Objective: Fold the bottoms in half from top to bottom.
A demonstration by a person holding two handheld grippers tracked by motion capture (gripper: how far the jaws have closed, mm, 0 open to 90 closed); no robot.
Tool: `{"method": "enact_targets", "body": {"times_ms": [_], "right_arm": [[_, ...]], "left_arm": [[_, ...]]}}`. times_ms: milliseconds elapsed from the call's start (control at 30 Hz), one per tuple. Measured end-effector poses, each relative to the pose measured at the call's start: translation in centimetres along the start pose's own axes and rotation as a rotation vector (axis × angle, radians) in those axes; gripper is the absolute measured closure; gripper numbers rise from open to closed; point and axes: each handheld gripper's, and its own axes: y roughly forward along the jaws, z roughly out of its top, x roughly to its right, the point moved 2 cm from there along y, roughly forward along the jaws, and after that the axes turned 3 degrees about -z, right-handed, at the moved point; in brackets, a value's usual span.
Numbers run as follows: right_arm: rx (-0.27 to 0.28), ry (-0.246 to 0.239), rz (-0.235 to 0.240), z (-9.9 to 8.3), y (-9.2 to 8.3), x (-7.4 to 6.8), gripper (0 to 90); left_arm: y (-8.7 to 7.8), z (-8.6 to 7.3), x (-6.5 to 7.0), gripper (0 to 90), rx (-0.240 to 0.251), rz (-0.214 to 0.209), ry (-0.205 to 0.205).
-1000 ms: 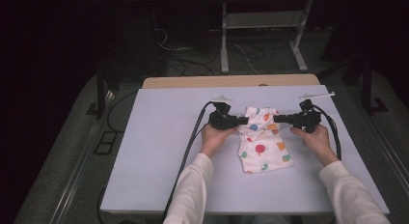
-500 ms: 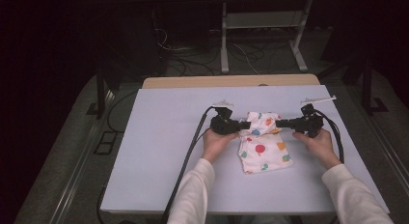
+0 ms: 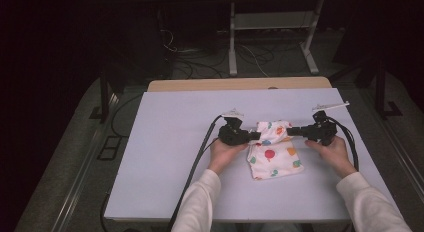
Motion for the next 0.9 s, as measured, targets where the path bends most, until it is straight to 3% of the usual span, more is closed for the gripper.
{"method": "enact_targets", "body": {"times_ms": [500,900], "right_arm": [[-0.026,-0.01,0.02,-1.4,-0.1,-0.7,88.3],[-0.048,-0.023,0.026,-2.2,-0.2,-1.4,88.2]], "left_arm": [[-0.1,-1.4,0.8,86.2,-0.029,-0.001,0.032],[-0.5,-2.3,1.6,85.9,-0.026,0.005,0.052]]}}
